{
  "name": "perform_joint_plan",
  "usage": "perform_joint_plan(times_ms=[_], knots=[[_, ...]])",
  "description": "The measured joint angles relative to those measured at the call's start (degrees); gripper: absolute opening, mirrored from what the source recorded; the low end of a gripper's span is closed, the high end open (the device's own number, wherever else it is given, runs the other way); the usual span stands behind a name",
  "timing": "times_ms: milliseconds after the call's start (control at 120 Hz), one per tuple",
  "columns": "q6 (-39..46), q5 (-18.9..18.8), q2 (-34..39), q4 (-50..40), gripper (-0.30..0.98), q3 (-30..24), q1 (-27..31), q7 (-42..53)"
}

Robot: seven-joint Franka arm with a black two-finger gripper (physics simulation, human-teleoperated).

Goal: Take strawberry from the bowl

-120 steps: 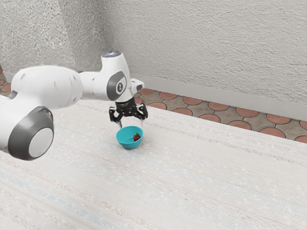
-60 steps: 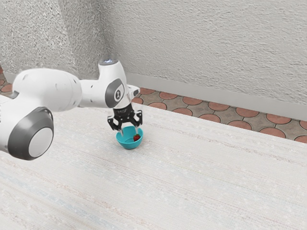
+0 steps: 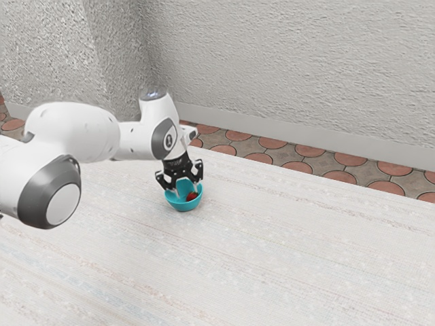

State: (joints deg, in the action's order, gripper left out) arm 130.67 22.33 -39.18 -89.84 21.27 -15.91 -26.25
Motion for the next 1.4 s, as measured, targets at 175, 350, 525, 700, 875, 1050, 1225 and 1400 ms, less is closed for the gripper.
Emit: perform_joint_plan(times_ms=[175,350,525,700,875,1050,1225,1400], knots=[[0.81,0.76,-1.04,0.0,0.32,-0.01,0.0,-0.49],[1.2,1.12,-1.29,-0.49,0.29,-0.01,0.0,-0.76],[1.51,1.03,-1.26,-0.92,0.36,0.01,0.0,-0.89],[1.65,1.14,-1.22,-0.95,0.29,0.01,-0.01,-1.01],[1.58,0.39,-1.21,-0.88,0.0,0.01,-0.01,-1.62],[1.31,-0.85,-1.03,-0.86,-0.05,0.01,-0.02,-3.3],[0.83,-1.23,0.16,-0.66,-0.06,0.02,-0.02,-4.66],[0.16,-1.54,3.14,-0.65,-0.05,-0.01,-0.07,-5.69]])
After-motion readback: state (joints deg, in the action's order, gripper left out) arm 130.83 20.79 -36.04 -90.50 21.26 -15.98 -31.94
